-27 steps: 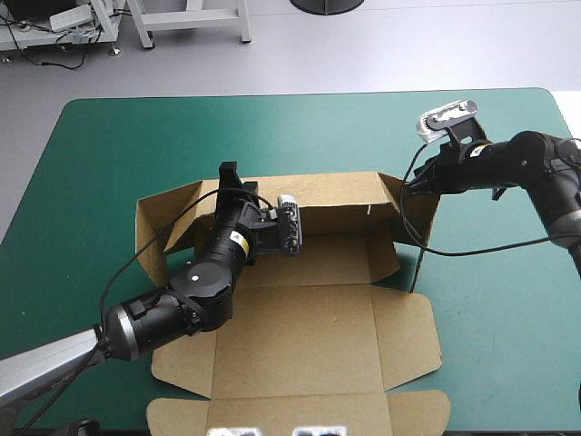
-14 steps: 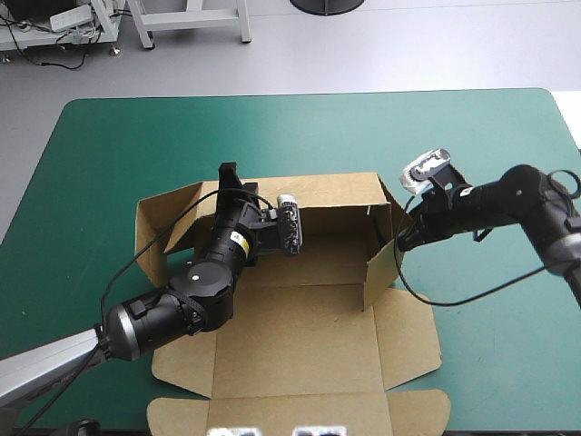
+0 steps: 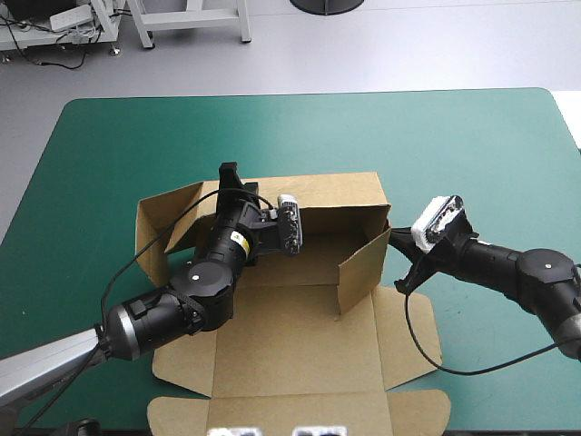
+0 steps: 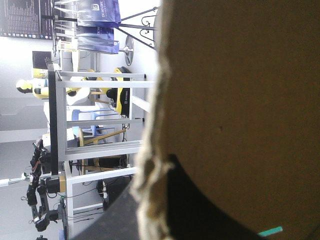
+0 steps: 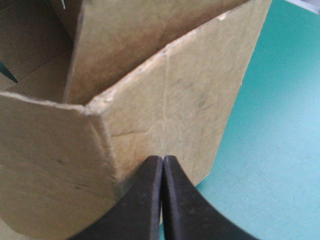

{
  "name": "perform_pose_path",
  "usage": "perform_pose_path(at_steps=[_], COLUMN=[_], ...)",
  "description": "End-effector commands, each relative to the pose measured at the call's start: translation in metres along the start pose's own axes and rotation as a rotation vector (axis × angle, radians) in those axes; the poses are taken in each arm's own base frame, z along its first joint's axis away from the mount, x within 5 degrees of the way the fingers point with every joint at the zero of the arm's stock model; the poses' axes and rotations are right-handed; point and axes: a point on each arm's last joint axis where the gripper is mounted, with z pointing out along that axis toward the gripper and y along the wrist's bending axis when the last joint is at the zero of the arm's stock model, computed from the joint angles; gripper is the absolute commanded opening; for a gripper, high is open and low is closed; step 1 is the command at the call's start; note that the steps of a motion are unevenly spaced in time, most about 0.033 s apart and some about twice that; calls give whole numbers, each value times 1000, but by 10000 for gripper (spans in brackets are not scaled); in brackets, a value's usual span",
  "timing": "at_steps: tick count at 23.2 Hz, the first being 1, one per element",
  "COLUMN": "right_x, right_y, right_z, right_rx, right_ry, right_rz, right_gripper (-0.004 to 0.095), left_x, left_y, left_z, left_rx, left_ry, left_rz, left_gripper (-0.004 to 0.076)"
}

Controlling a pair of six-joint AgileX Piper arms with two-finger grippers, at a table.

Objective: Fold the box

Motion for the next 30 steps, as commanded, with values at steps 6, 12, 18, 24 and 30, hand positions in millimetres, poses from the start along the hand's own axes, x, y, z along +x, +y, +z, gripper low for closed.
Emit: perform_pose_path(at_steps=[6, 12, 18, 24, 30], right_x=[-5, -2, -6, -15, -20], right_y=[-4, -2, 7, 7, 14], right_z=[-9, -14, -21, -18, -14], right_rx=[53, 17, -29, -65, -89], right_ry=[-8, 27, 21, -88, -122], right_rz=[67, 68, 67, 82, 67], right_gripper=[-16, 246, 673, 675, 674], left_x=[-3, -2, -3, -4, -6], left_y=[20, 20, 19, 19, 19], left_z=[-11, -11, -11, -11, -11], left_rx=[-73, -73, -70, -70, -69], left_ry=[-39, -37, -48, -61, -83], left_rz=[-27, -27, -27, -24, -52], left_gripper=[-6, -6, -6, -6, -6])
